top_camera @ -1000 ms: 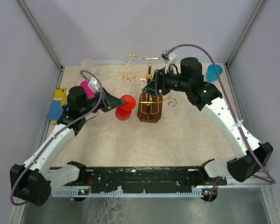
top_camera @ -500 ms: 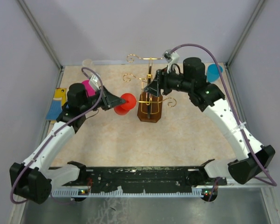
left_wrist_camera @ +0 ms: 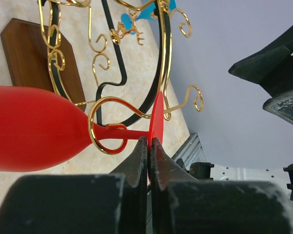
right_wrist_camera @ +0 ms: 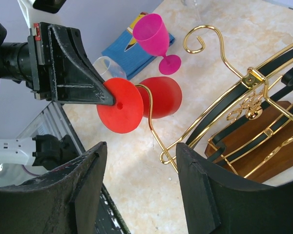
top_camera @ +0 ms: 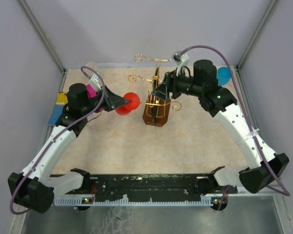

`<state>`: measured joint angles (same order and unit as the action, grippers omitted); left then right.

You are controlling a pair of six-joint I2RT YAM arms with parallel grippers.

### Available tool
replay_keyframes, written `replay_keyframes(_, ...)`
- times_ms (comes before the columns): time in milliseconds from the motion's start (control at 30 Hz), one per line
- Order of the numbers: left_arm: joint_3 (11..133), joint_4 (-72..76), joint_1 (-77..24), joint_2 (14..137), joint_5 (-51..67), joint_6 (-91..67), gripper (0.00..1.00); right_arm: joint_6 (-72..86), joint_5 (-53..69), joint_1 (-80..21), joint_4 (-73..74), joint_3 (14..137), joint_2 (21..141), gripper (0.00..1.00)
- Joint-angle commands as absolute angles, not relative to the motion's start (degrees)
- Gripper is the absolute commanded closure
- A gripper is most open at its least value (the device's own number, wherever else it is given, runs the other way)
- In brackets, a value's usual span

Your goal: Take the wine glass off the wine glass rack

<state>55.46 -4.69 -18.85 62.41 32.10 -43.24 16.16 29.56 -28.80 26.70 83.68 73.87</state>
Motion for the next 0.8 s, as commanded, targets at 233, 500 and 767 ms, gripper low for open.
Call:
replay_keyframes(233, 55.5, -4.8, -15.6, 58.2, 26.7, -41.7, 1.00, 15.2, 29.9, -27.9, 24.7, 85.6, 71.5, 0.41)
replay_keyframes(500, 51.6, 7.3, -12.5, 62.1, 32.0, -48.0, 1.00, 15.0, 29.7, -27.9, 25.2, 85.7, 71.3, 0.41)
replay_keyframes(767, 52.3, 15.6, -12.5, 66.7, 35.7, -52.1, 1.00, 14.4, 28.8, -27.9, 26.1, 85.6, 70.8, 0.41)
